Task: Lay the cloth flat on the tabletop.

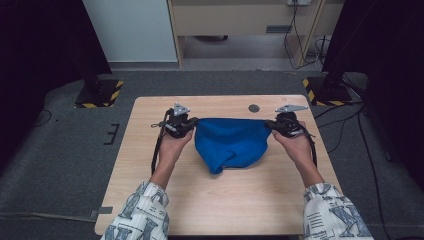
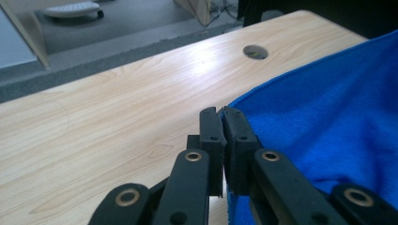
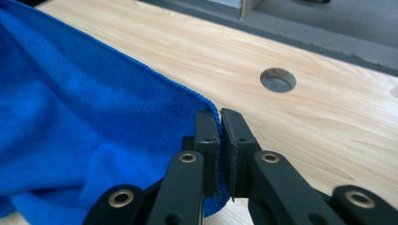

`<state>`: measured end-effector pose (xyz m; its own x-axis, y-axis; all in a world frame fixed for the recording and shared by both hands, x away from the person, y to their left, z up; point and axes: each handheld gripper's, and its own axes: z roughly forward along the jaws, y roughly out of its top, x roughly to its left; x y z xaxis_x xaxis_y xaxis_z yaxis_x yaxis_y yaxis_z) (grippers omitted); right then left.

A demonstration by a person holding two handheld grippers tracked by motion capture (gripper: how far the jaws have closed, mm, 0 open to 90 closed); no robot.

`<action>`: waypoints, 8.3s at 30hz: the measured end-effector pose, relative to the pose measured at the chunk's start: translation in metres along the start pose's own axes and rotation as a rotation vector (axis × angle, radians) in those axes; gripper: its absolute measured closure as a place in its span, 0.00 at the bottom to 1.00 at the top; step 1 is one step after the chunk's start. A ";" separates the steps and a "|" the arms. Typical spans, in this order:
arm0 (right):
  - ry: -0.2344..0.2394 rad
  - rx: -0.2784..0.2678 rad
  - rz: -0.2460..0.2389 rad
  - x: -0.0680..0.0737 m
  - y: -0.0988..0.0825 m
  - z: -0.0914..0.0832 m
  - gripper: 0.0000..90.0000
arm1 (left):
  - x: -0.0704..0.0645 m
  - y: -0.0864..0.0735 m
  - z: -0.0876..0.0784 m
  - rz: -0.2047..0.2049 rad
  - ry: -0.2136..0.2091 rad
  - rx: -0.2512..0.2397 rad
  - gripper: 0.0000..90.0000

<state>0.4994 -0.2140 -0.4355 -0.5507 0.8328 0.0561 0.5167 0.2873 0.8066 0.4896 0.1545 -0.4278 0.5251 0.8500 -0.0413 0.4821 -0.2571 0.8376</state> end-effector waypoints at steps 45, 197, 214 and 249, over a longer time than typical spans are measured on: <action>-0.060 0.041 0.014 0.001 -0.028 0.026 0.34 | 0.021 -0.027 0.005 -0.043 0.023 -0.001 0.28; 0.133 0.119 -0.106 0.049 -0.094 0.017 0.96 | -0.039 -0.111 0.003 0.080 -0.044 0.109 0.96; 0.081 0.129 -0.086 0.051 -0.081 0.049 0.84 | -0.019 -0.109 0.030 0.084 -0.001 0.115 0.93; 0.074 0.088 -0.016 0.071 -0.126 -0.039 0.39 | -0.042 -0.093 -0.010 0.096 -0.042 -0.012 0.58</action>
<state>0.3697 -0.2099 -0.5106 -0.6047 0.7915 0.0891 0.5608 0.3436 0.7533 0.4161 0.1474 -0.4982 0.5976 0.8017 0.0162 0.4203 -0.3304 0.8451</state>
